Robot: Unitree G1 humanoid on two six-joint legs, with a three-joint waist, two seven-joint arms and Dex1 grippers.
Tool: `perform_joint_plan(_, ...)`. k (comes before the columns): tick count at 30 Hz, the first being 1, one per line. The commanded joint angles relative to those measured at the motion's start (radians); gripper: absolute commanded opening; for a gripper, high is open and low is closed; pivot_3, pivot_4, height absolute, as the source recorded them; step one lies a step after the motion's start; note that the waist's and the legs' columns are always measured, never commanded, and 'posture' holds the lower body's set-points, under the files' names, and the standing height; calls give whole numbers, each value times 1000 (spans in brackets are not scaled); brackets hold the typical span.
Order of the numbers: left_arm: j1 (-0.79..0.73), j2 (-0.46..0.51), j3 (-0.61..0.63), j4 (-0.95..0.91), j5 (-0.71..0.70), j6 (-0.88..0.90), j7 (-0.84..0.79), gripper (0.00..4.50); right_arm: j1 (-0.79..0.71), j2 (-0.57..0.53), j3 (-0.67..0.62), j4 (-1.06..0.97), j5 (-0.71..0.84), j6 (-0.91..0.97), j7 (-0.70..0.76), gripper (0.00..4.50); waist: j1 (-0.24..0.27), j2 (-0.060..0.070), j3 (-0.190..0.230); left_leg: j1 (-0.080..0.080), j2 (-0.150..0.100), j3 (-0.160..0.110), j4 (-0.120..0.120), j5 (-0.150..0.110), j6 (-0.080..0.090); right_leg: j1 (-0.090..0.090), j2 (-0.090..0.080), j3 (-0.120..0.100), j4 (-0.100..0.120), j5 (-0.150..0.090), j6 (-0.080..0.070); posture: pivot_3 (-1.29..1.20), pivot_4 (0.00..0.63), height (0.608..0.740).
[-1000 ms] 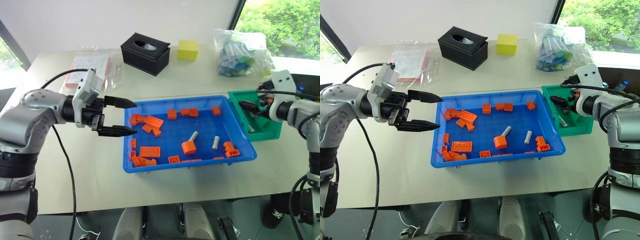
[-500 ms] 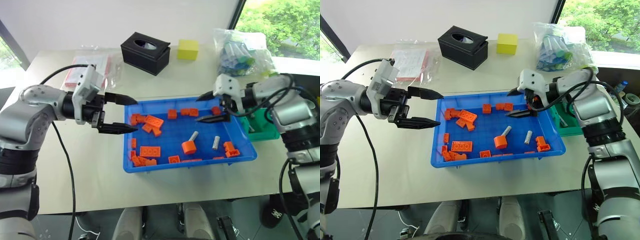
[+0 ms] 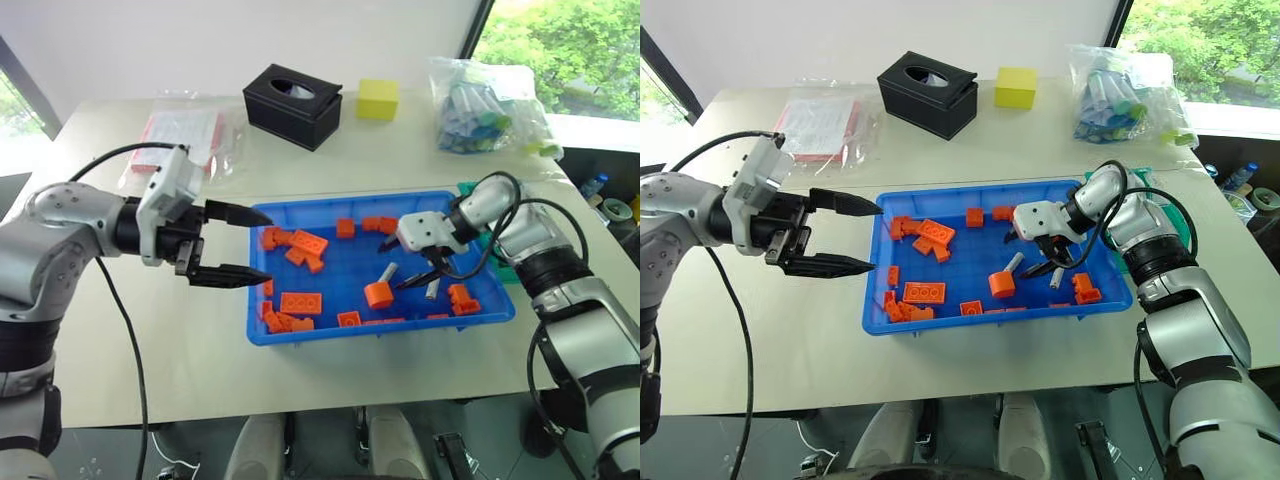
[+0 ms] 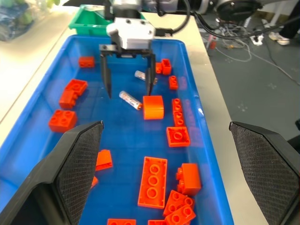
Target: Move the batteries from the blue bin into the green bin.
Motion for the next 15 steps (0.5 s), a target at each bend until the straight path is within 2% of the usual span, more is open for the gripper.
perform_joint_plan(1, -9, 12, 33, -31, -24, 5, 12, 4500, 4, 21, -13, 19, -14, -51, -12, 3958, -1, 0, 0, 0, 0, 0, 0, 0, 0, 0, 0, 0, 0, 0, 0, 0, 150, 692)
perform_joint_plan(4, -16, 10, 30, -30, -29, 7, 18, 4500, 26, 26, -21, 12, -12, -58, -7, 3958, -1, 0, 0, 0, 0, 0, 0, 0, 0, 0, 0, 0, 1, 0, 0, 0, 150, 692)
perform_joint_plan(5, -19, 9, 28, -27, -29, 6, 19, 4500, 35, 26, -28, -1, -3, -44, -3, 3437, -1, 0, 0, 0, 0, 0, 0, 0, 0, 0, 0, 0, 1, 0, 0, 0, 150, 692)
perform_joint_plan(7, -26, 6, 22, -19, -27, 2, 20, 4500, 49, 26, -39, -29, 14, -15, 5, 2687, -1, 0, 0, 1, 0, 0, 0, 0, 0, 1, 0, 0, 1, 0, 0, 0, 150, 692)
perform_joint_plan(9, -34, 2, 17, -14, -26, 0, 20, 4500, 68, 18, -52, -81, 32, 23, 11, 1577, -1, 0, 0, 2, 0, 0, 0, 0, 0, 2, 0, 0, 1, 0, 0, 0, 150, 692)
perform_joint_plan(10, -38, 0, 14, -12, -25, -1, 19, 4500, 77, 13, -59, -106, 38, 42, 12, 1222, -1, 0, 0, 2, 0, -1, 0, 0, 0, 2, 0, 0, 1, 0, 0, 0, 150, 692)
perform_joint_plan(12, -50, -6, 6, -3, -21, -5, 15, 4500, 95, -1, -83, -177, 57, 95, 1, 183, 0, 0, 0, 2, 0, -1, 0, 0, -1, 2, 0, 0, 1, 0, 0, 0, 150, 692)
perform_joint_plan(13, -56, -9, 2, 1, -19, -6, 14, 4500, 106, -8, -100, -216, 69, 126, -10, 39, 0, 0, 0, 2, 0, -1, 0, 0, -1, 2, 0, 0, 1, 0, 0, 0, 150, 692)
perform_joint_plan(15, -67, -15, -5, 11, -14, -10, 11, 4500, 122, -22, -145, -303, 92, 214, -59, 44, 1, 0, 0, 2, 0, -1, 0, 0, -1, 2, 0, 0, 1, 0, 0, 0, 150, 692)
